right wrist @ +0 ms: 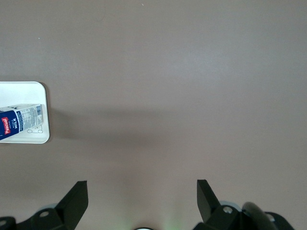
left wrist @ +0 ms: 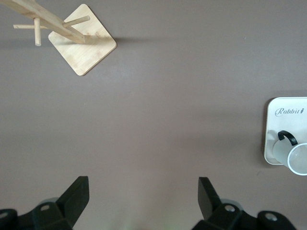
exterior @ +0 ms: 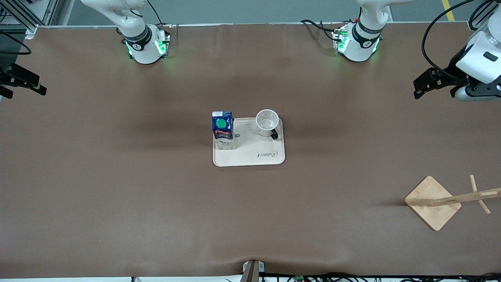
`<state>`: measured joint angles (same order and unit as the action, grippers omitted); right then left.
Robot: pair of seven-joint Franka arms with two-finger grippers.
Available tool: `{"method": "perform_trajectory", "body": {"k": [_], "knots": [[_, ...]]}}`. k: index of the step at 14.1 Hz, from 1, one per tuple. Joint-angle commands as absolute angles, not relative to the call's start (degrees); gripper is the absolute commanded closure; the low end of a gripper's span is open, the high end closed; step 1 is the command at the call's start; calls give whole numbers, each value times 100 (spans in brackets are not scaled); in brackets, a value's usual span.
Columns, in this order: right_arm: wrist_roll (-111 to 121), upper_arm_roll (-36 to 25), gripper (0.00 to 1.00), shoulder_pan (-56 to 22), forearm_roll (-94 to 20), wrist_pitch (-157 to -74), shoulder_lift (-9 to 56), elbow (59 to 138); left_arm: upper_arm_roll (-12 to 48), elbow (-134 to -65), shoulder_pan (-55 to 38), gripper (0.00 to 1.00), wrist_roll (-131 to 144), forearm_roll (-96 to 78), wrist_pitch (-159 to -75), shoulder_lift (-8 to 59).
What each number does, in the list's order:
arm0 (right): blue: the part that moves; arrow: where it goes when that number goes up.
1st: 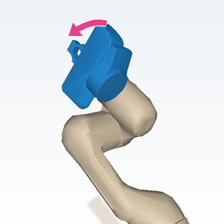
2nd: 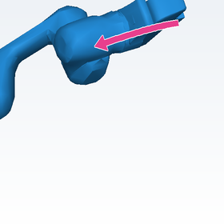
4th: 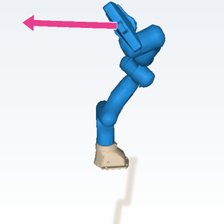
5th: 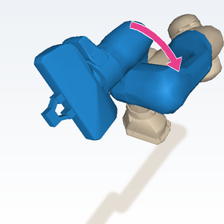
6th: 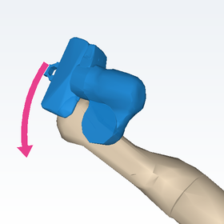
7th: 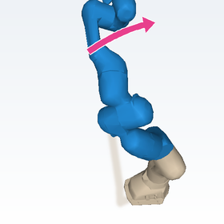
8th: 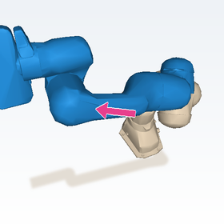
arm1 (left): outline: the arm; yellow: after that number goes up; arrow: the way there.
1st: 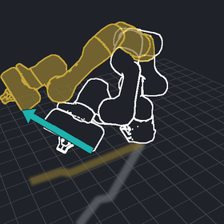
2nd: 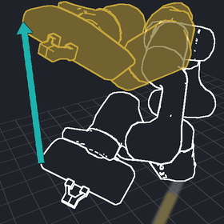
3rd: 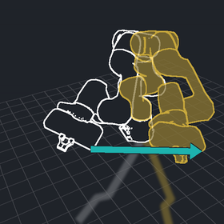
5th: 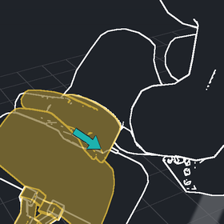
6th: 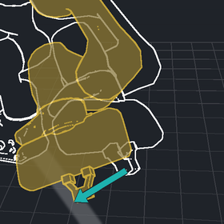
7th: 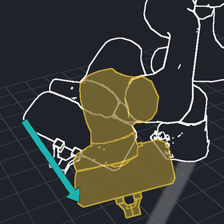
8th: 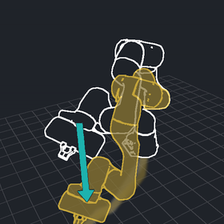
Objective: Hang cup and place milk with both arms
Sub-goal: 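Move the left gripper toward the white mug on the tray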
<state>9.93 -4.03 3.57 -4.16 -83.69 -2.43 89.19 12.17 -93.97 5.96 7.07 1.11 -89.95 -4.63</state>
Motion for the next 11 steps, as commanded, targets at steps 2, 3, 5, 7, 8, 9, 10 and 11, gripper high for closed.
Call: {"method": "perform_trajectory", "body": {"k": [2,3,5,7,8,9,10,11], "knots": [[1028,-351,0,501,-571,-8323,-237,8895,1248,-9237,624,0,659,132,-8947,-404],[1028,-352,0,501,-571,-8315,-237,8903,1248,-9237,615,0,677,132,-8939,-387],[1028,-352,0,501,-571,-8314,-237,8895,1274,-9220,589,0,660,271,-8947,-299],[1028,-352,0,501,-571,-8314,-237,8895,1668,-9333,615,0,947,334,-8895,-273],[1028,-352,0,501,-571,-8314,-237,8895,1731,-9360,589,0,1384,334,-8903,-212],[1028,-352,0,492,-571,-8323,-237,8895,1879,-9369,484,0,1824,325,-8938,-89],[1028,-343,0,492,-580,-8323,-237,8895,2090,-9378,388,0,2272,334,-9017,43],[1028,-351,0,501,-571,-8323,-237,8895,2275,-9387,317,0,2842,334,-9087,192]]}}
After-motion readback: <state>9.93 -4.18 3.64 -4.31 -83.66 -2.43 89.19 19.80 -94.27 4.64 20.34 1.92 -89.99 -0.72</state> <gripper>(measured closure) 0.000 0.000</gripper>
